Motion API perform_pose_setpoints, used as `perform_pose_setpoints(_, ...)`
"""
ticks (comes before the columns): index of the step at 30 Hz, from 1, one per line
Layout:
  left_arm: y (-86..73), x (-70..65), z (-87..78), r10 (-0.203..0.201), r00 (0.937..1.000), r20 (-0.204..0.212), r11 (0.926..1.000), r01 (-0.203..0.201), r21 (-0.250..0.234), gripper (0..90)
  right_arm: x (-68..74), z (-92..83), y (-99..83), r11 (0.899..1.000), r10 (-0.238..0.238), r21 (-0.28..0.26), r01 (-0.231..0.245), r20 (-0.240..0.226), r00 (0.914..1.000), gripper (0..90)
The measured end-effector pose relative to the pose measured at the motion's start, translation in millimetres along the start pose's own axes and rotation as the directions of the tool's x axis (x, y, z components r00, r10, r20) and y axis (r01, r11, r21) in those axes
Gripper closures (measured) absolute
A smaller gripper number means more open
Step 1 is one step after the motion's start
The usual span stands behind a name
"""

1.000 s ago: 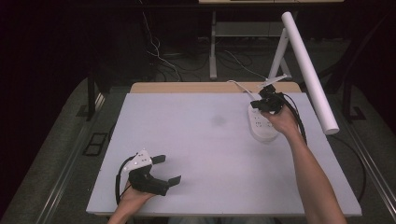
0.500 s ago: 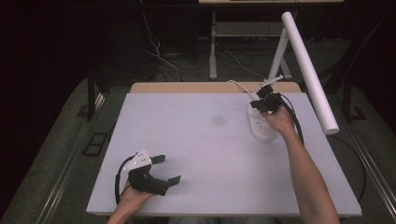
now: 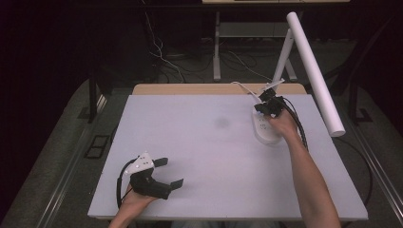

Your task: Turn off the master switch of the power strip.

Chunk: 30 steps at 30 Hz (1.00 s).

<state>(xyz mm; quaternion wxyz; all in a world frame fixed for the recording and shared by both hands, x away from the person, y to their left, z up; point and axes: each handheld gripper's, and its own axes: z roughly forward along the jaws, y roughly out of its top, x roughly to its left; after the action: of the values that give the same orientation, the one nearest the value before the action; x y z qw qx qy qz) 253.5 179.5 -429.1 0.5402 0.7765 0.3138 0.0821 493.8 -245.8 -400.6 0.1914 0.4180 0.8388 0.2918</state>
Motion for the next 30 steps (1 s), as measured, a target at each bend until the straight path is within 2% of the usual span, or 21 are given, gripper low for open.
perform_pose_setpoints(9, -0.2, -0.4, -0.1, 0.0, 1.0, -0.003, 1.0, 0.0, -0.001, 0.0, 3.9, 8.2, -1.0, 1.0, -0.023, 0.017, 0.023, 0.027, 0.9994, 89.1)
perform_pose_setpoints(11, -0.2, -0.5, 0.0, 0.0, 1.0, -0.003, 1.0, 0.0, -0.001, 0.0, 6.4, 10.1, -0.7, 0.999, -0.045, 0.029, 0.043, 0.061, 0.9972, 89.1)
perform_pose_setpoints(21, -0.2, -0.9, -0.1, 0.004, 1.0, -0.003, 1.0, -0.004, 0.004, 0.0, 13.0, 14.0, -1.0, 0.994, -0.087, 0.072, 0.078, 0.131, 0.9876, 89.2)
perform_pose_setpoints(24, -0.3, -1.3, 0.4, 0.005, 1.0, 0.0, 1.0, -0.005, 0.005, 0.0, 11.7, 15.5, -1.6, 0.995, -0.071, 0.075, 0.062, 0.119, 0.9904, 89.4)
perform_pose_setpoints(30, -0.6, -2.7, 1.6, 0.013, 0.9999, 0.005, 0.9999, -0.013, 0.009, 0.0, 12.0, 15.6, -1.9, 0.996, -0.058, 0.071, 0.049, 0.123, 0.9907, 89.5)
